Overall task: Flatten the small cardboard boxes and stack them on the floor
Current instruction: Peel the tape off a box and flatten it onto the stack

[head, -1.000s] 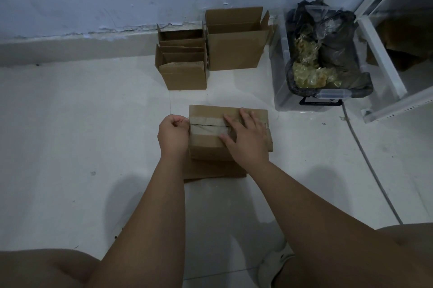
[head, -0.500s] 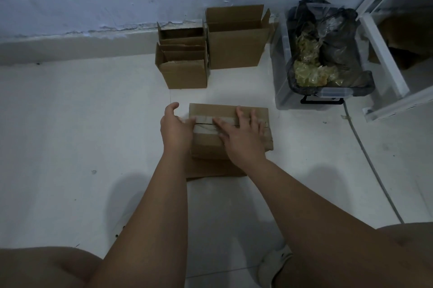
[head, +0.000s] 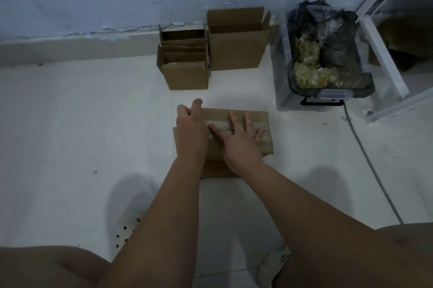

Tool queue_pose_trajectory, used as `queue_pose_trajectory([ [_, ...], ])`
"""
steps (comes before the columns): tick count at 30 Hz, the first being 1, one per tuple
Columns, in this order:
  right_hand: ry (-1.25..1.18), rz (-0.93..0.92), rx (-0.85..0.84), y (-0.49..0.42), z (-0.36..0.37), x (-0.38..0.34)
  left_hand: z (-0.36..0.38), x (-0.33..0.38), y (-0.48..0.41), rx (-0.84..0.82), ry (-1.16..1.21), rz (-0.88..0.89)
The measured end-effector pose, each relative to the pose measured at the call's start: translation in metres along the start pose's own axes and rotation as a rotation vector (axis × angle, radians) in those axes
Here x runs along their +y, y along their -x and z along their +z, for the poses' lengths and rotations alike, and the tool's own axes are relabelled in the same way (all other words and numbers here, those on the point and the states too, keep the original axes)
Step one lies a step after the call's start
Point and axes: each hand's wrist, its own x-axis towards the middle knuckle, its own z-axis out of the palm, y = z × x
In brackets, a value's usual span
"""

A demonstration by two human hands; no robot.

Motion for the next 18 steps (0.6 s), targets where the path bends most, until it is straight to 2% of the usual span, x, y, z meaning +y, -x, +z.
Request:
queue_pose_trajectory([
  [4, -0.003, 0.011, 0.007, -0.002, 0.000, 0.002, 0.000, 0.009, 0.009, -0.007, -0.087, 0.107],
  [7, -0.013, 0.015, -0.004, -0.003, -0.001, 0.003, 0.000, 0.019, 0.010, -0.045, -0.086, 0.076],
  [10, -0.051, 0.015, 0.023, -0.004, -0.003, 0.007, 0.000, 0.022, 0.007, -0.013, -0.132, 0.102],
  [15, -0.052, 0.001, 0.065, -0.003, 0.002, 0.010, -0.003, 0.039, 0.013, 0.009, -0.046, -0.007],
  [16, -0.060, -0.004, 0.072, -0.003, 0.003, 0.012, 0.000, 0.037, 0.010, 0.040, -0.068, 0.022],
  [17, -0.077, 0.000, 0.074, -0.003, 0.004, 0.013, -0.001, 0.042, 0.013, -0.014, 0.010, -0.045],
  [18, -0.077, -0.001, 0.080, -0.003, 0.006, 0.015, 0.000, 0.044, 0.017, -0.014, -0.016, -0.020],
])
